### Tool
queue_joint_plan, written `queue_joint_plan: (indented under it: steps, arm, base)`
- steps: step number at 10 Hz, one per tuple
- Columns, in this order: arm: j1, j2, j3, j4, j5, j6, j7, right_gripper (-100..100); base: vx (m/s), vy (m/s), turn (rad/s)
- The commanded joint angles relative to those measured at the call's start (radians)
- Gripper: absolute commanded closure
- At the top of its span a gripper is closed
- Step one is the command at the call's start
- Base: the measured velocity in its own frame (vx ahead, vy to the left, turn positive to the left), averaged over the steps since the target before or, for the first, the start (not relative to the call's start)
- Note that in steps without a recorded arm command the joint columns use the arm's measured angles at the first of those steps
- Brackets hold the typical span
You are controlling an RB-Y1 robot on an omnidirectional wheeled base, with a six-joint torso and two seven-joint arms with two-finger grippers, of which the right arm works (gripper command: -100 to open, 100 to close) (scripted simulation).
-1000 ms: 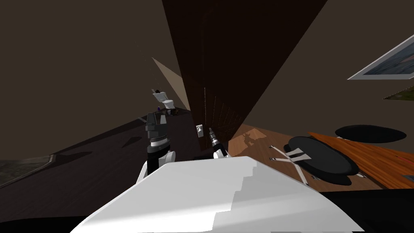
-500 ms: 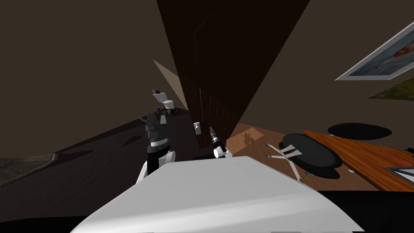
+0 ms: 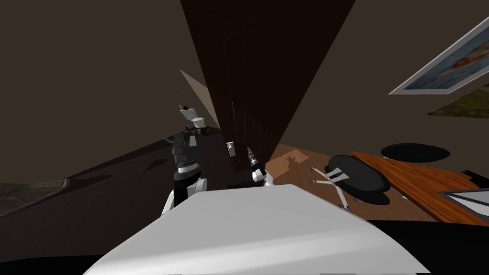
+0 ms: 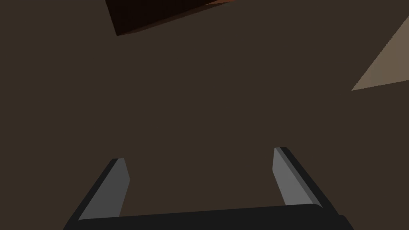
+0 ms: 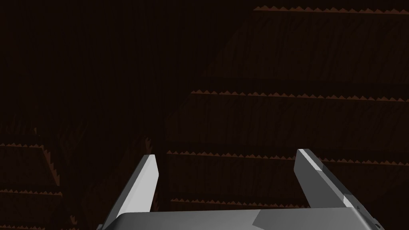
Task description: Push the door open
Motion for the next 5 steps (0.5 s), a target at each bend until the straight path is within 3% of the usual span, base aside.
queue_joint_plan:
  steps: [1, 5]
  arm:
    - [-0.030, 0.005, -0.008, 0.033, 0.000, -0.005, -0.008, -100]
    - [-0.124, 0.018, -0.034, 0.128, -0.004, -0.015, -0.037, -100]
  base:
    - [-0.079, -0.053, 0.000]
    - [-0.092, -0.043, 0.002]
